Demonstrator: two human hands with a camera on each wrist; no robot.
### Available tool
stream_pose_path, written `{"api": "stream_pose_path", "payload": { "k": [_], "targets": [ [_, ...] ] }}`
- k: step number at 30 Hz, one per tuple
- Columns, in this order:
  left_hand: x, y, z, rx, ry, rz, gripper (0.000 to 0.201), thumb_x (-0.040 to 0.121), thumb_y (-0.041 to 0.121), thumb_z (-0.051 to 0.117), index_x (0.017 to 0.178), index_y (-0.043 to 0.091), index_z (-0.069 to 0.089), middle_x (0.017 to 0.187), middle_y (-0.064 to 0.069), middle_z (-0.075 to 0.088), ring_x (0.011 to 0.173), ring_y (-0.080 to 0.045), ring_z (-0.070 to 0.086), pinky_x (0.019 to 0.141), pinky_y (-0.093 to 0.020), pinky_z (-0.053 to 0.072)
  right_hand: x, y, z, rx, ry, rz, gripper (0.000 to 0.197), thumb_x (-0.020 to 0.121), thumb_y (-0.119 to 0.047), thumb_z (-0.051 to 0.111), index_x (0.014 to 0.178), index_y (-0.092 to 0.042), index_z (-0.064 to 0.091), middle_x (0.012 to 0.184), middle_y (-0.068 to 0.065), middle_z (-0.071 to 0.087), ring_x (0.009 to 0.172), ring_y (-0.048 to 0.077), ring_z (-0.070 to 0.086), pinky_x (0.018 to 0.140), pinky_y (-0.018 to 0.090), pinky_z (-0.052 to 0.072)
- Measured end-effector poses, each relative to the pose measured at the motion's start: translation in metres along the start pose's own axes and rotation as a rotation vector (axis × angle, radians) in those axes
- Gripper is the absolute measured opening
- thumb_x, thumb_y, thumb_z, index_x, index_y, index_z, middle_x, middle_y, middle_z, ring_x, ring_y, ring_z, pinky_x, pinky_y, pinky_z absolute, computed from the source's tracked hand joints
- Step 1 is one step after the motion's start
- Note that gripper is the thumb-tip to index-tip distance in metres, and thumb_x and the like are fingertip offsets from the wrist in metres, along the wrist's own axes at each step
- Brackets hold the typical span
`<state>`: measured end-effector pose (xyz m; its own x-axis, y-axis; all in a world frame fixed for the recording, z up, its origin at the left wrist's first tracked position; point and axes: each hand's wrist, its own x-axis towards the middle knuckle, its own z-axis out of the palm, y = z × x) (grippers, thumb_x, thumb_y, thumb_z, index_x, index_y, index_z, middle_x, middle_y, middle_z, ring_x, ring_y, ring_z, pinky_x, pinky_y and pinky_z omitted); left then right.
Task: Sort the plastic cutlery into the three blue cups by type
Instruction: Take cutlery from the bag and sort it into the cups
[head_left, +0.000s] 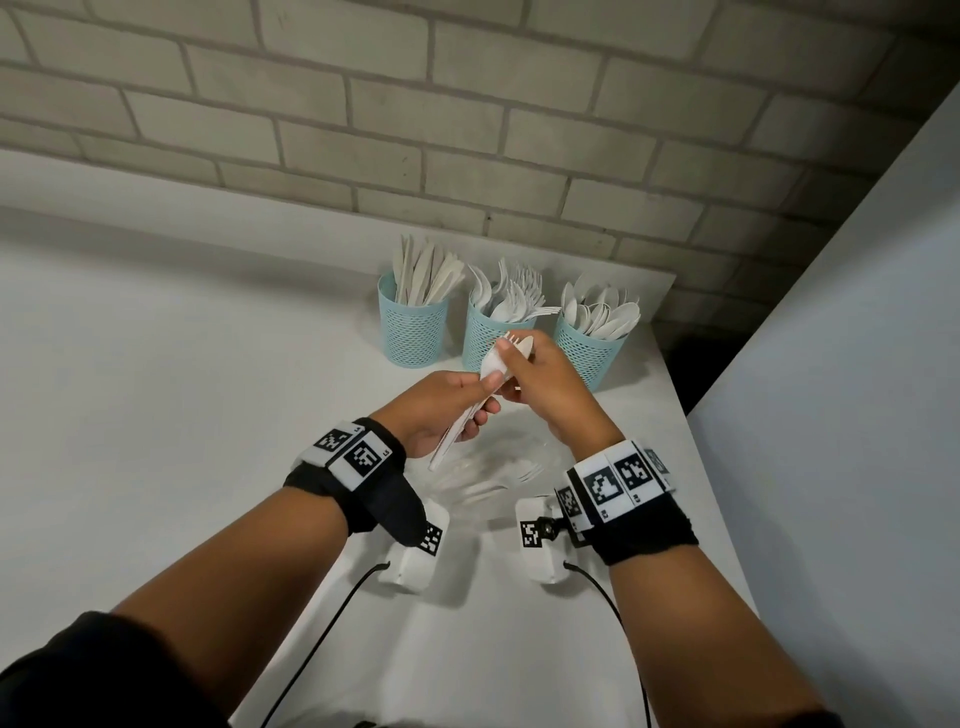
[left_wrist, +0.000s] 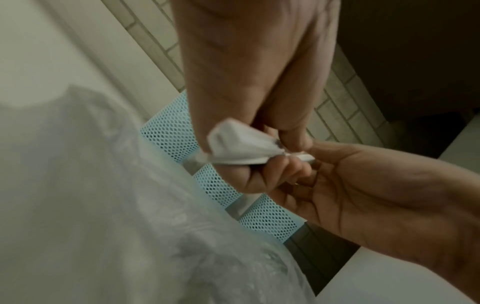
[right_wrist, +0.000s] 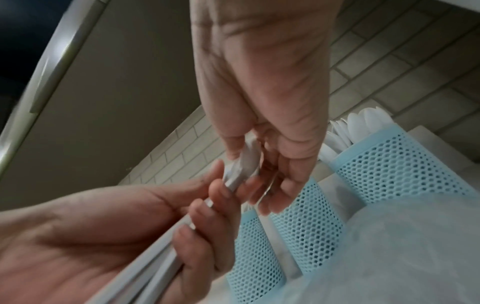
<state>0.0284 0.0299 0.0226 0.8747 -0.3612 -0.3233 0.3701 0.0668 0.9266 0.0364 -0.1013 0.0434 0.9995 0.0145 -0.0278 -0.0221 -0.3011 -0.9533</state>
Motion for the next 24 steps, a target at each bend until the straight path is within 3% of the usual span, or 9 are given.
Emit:
{"api": "stream_pose_path", "payload": {
  "k": [4, 7, 11, 15, 17, 20, 24],
  "targets": [
    [-0.002, 0.002, -0.002, -0.093, -0.053, -0.012, 0.035, 0.098, 0.03, 0.042, 0.111, 0.001, 0.059, 0.076, -0.001, 0.058, 0.056, -0.006, 0.05, 0.051, -0.013, 0.046, 0.0, 0.0, -0.002, 0.093, 0.057, 0.047, 0.021, 0.1, -0.024, 0.037, 0.109, -0.012, 0.052, 0.102, 0.009, 0.061, 0.082, 0.018, 0.061, 0.075, 0.03, 0.054],
    [-0.004, 0.003, -0.001, -0.148, -0.082, -0.001, 0.026, 0.099, 0.024, 0.041, 0.103, 0.007, 0.06, 0.085, -0.006, 0.064, 0.064, -0.008, 0.061, 0.06, -0.016, 0.054, 0.001, 0.0, -0.004, 0.157, 0.109, 0.074, 0.023, 0.101, -0.019, 0.033, 0.099, -0.013, 0.055, 0.101, 0.011, 0.063, 0.089, 0.023, 0.062, 0.074, 0.032, 0.055],
    [-0.004, 0.001, -0.002, -0.16, -0.08, 0.025, 0.022, 0.098, 0.016, 0.044, 0.107, 0.005, 0.062, 0.091, -0.006, 0.069, 0.081, -0.013, 0.067, 0.074, -0.024, 0.058, 0.001, -0.001, -0.006, 0.237, 0.158, 0.101, 0.029, 0.1, -0.017, 0.033, 0.083, -0.018, 0.056, 0.1, 0.013, 0.065, 0.084, 0.023, 0.064, 0.068, 0.033, 0.056],
    [-0.002, -0.001, -0.005, -0.141, -0.001, 0.046, 0.013, 0.09, 0.007, 0.056, 0.098, -0.001, 0.064, 0.08, -0.006, 0.071, 0.071, -0.012, 0.069, 0.067, -0.025, 0.059, 0.0, -0.002, -0.008, 0.271, 0.191, 0.123, 0.027, 0.1, -0.017, 0.032, 0.088, -0.017, 0.056, 0.096, 0.012, 0.066, 0.085, 0.024, 0.065, 0.065, 0.03, 0.056],
    [-0.002, -0.001, -0.005, -0.145, 0.035, 0.054, 0.015, 0.089, 0.006, 0.059, 0.1, -0.004, 0.063, 0.083, -0.01, 0.07, 0.07, -0.014, 0.068, 0.064, -0.025, 0.059, 0.001, -0.002, -0.009, 0.281, 0.197, 0.135, 0.027, 0.1, -0.018, 0.032, 0.088, -0.018, 0.055, 0.09, 0.01, 0.067, 0.084, 0.025, 0.065, 0.068, 0.032, 0.055],
    [-0.003, 0.001, -0.003, -0.147, 0.09, 0.077, 0.012, 0.091, 0.009, 0.056, 0.1, 0.004, 0.062, 0.086, -0.01, 0.07, 0.066, -0.012, 0.069, 0.06, -0.022, 0.057, 0.002, -0.001, -0.011, 0.27, 0.208, 0.133, 0.026, 0.099, -0.017, 0.03, 0.09, -0.018, 0.055, 0.087, 0.009, 0.068, 0.076, 0.023, 0.066, 0.069, 0.033, 0.055],
    [-0.005, 0.006, -0.002, -0.13, 0.156, 0.099, 0.014, 0.096, 0.02, 0.05, 0.105, 0.012, 0.056, 0.086, -0.008, 0.068, 0.072, -0.015, 0.067, 0.062, -0.021, 0.057, 0.009, -0.004, -0.023, 0.207, 0.31, 0.07, 0.025, 0.099, -0.014, 0.028, 0.095, -0.015, 0.052, 0.081, 0.007, 0.066, 0.061, 0.018, 0.063, 0.052, 0.024, 0.05]
  ]
}}
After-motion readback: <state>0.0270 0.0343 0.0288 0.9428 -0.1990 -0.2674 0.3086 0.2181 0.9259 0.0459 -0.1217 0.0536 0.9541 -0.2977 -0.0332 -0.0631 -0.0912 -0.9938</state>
